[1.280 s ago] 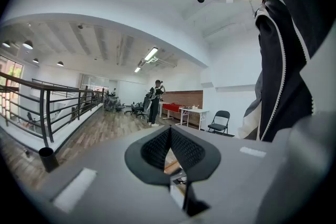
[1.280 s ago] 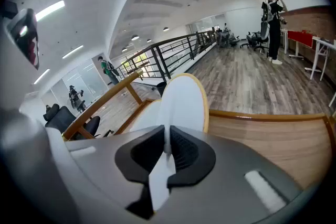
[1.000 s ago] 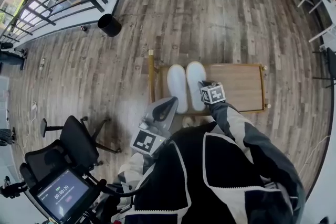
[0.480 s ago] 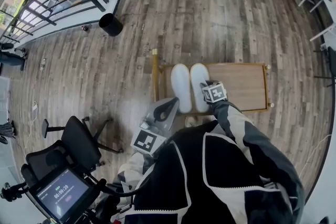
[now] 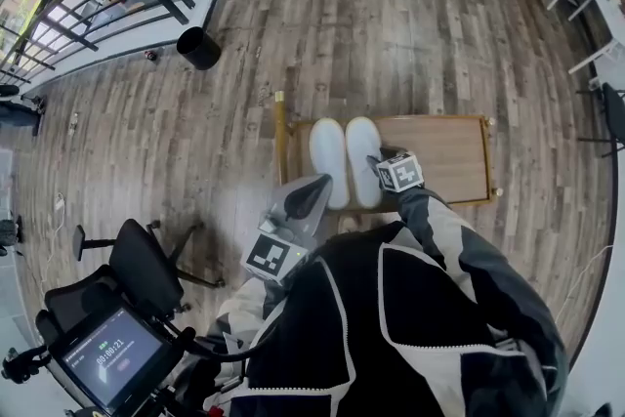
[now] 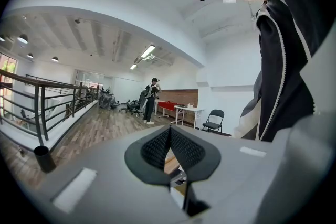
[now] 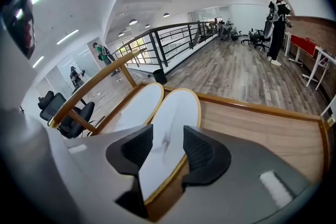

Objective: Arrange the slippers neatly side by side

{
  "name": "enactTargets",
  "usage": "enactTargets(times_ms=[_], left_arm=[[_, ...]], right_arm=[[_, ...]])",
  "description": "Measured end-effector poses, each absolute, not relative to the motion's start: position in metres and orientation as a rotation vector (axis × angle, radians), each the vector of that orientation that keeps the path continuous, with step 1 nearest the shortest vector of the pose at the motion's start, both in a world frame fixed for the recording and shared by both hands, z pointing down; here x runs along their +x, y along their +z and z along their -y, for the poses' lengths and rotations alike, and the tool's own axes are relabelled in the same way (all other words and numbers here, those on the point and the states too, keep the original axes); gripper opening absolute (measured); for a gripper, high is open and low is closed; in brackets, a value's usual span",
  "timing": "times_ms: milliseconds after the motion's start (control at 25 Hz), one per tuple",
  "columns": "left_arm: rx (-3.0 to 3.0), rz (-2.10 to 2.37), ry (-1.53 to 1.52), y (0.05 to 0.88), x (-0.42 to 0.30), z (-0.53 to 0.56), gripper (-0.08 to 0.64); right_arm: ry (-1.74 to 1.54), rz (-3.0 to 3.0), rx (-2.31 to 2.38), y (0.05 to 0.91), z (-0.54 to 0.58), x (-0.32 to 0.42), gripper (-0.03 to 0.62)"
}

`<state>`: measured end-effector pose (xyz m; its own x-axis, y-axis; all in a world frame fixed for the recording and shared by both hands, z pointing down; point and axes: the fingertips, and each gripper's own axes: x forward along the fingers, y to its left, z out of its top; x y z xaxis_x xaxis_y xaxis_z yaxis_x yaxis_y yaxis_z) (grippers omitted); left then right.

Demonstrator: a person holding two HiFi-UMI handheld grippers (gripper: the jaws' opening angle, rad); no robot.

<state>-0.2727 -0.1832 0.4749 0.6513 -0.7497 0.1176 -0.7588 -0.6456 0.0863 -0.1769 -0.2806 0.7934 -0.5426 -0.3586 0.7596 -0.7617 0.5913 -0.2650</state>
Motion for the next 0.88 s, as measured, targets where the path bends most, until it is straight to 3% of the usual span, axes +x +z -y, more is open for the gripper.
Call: enactTargets(times_ms=[280, 680, 880], left_arm=[[2.742, 1.240, 0.092, 0.465, -0.249, 0.197, 0.018], [2.791, 1.212, 0.050, 0.447, -0.209, 0.218, 0.018], [2.801, 1.193, -0.007, 0.426, -0.191, 0.225, 0.018]], right_arm=[[0.839, 2.325, 1.019, 0.727, 0.303, -0.143, 0.163], [0.520, 2.721, 0.945, 0.565, 0.298, -0.139, 0.010], [0.301, 2.869, 0.856, 0.477, 0.277, -0.146, 0.003]])
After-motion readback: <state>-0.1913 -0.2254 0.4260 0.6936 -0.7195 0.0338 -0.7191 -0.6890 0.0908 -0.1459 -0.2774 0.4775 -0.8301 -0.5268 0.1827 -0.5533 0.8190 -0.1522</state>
